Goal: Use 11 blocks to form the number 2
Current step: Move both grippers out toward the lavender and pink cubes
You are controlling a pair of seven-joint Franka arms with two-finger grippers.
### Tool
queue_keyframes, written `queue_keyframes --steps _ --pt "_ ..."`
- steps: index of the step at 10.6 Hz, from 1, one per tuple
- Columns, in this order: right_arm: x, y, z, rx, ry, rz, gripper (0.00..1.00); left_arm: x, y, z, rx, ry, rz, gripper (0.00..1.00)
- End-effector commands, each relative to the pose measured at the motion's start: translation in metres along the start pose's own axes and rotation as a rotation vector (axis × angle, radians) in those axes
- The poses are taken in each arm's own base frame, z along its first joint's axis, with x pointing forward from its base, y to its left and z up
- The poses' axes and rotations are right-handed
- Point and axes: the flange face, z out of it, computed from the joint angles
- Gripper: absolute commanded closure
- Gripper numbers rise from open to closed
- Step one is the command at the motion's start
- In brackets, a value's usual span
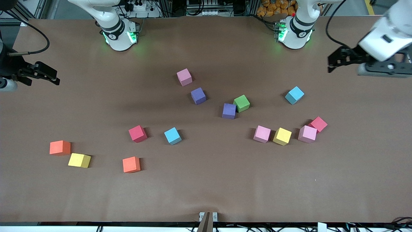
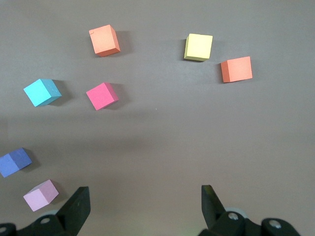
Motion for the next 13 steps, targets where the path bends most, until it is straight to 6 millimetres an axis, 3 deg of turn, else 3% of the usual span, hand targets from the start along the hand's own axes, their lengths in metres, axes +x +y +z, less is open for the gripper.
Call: queue_keyframes --steps 1,3,5,8,10,11,13 --pt "0.003 0.005 0.011 -0.001 -0.017 0.006 0.0 0.006 0.053 0.026 -0.086 -0.061 -0.023 0.0" --pt "0.021 0.008 0.034 -0.006 -0.023 0.0 0.0 -0.003 0.134 0.047 -0.065 -0.078 -0.063 0.0" --pt "0.041 0.002 0.071 -0.002 -0.075 -0.014 0.0 -0.015 0.211 0.076 -0.063 -0.088 -0.178 0.0" --pt "0.042 -0.068 0.123 0.001 -0.115 -0.131 0.0 -0.044 0.314 0.135 -0.039 -0.122 -0.33 0.0" --pt "0.032 -0.139 0.159 0.024 -0.144 -0.229 0.0 -0.067 0.377 0.186 -0.027 -0.135 -0.454 0.0" --pt "0.029 -0.148 0.178 0.023 -0.148 -0.241 0.0 -0.078 0.405 0.212 -0.032 -0.138 -0.526 0.0" --pt "0.026 -0.144 0.202 0.021 -0.16 -0.244 0.0 -0.094 0.444 0.264 -0.018 -0.111 -0.617 0.0"
